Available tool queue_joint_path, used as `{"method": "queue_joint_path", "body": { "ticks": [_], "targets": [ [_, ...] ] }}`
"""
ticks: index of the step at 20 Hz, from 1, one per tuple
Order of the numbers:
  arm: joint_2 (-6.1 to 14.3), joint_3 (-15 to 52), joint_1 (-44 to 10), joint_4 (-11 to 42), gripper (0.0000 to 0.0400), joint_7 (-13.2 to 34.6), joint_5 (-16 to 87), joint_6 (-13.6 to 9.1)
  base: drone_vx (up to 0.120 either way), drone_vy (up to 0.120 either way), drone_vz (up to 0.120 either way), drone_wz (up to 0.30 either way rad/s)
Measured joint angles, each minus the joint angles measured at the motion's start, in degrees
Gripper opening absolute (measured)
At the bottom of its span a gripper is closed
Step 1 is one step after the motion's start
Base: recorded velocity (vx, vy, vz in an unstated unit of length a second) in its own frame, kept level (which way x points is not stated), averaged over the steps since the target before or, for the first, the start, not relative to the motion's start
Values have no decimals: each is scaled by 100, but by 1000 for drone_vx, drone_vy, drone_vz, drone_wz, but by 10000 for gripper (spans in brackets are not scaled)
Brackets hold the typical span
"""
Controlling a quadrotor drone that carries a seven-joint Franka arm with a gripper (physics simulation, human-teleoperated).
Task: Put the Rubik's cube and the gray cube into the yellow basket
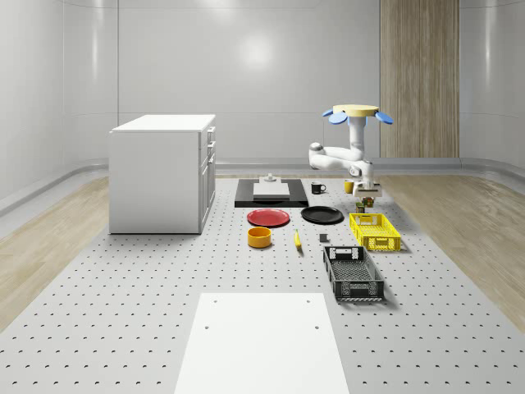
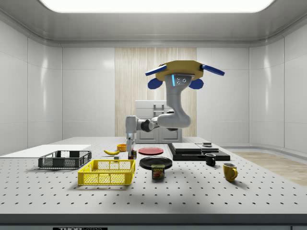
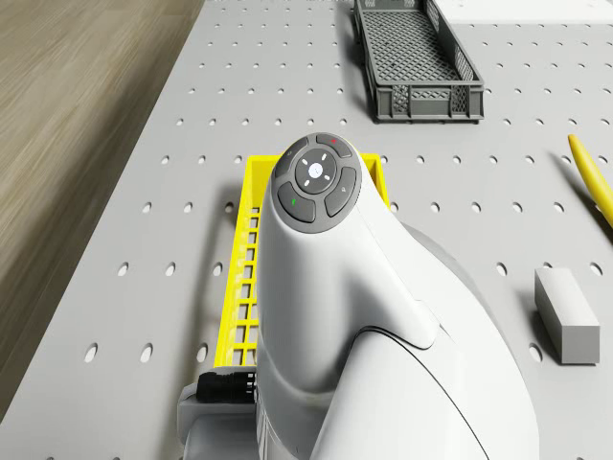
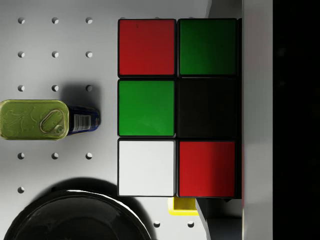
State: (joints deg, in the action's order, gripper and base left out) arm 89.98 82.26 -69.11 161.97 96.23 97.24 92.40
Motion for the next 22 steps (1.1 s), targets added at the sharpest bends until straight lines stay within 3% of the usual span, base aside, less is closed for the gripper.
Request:
{"method": "queue_joint_path", "body": {
  "ticks": [3,13,22],
  "targets": [
    [15,1,-2,0,325,1,-6,14,120,0,-120,0],
    [57,5,-8,-1,325,6,-22,53,120,0,0,0],
    [86,-551,-86,-96,325,20,491,271,0,0,0,0]
  ]
}}
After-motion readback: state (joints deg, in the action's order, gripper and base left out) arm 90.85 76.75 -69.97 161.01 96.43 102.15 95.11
